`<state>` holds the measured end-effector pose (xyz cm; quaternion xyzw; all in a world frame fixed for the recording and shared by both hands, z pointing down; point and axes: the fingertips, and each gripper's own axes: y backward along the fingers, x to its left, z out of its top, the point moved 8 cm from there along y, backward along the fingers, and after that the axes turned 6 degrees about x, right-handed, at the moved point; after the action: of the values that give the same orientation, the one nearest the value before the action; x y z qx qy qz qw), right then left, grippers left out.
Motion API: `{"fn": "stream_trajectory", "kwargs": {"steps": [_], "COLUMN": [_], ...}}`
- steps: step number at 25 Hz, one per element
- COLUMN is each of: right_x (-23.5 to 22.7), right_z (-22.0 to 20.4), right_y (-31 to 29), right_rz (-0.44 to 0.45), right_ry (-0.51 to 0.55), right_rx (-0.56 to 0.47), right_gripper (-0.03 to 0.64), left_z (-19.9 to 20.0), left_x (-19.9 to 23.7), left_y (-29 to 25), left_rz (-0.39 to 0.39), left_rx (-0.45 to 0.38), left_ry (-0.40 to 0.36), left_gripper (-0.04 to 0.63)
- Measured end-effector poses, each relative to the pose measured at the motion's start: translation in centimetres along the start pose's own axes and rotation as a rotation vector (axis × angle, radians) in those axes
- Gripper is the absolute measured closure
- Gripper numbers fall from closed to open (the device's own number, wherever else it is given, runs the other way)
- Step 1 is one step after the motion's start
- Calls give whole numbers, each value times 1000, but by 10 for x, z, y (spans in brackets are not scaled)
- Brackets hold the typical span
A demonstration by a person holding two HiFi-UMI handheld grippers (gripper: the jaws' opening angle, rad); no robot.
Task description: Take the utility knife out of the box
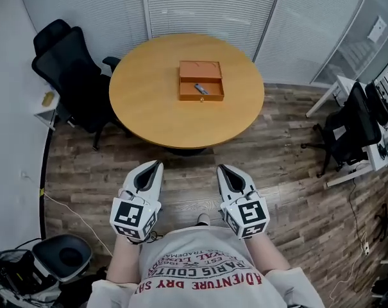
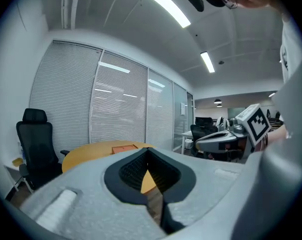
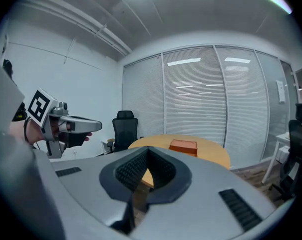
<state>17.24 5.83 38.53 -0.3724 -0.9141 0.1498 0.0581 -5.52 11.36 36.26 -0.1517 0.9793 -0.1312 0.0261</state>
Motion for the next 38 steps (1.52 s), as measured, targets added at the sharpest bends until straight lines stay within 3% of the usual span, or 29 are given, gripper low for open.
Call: {"fn": "stream_trajectory", "kwargs": {"steps": [5,14,21,29,38], "right_x": [-66,-132,-157,-207,-232], "right_z": [8,3,7,48,73], "right_y": [-32,-93,-154,-244,-335], "right_rz": [58,99,61,-50,-61], "right_ry": [27,-28,-42,-60,-62], "right_rx": [1,70,114,147,212], "right_gripper": [609,609,609,609,609], "left_z": [13,17,14,53,54], "left_x": [-8,6,59,142,212], "left_y": [-62,-132,-198,-299,-369], "left_rz": [57,90,39,-47,-81], "left_rx": [-8,88,123,89,126], "left_ry": [18,36,49,26,68], "left_gripper": [600,600,600,600,600]}}
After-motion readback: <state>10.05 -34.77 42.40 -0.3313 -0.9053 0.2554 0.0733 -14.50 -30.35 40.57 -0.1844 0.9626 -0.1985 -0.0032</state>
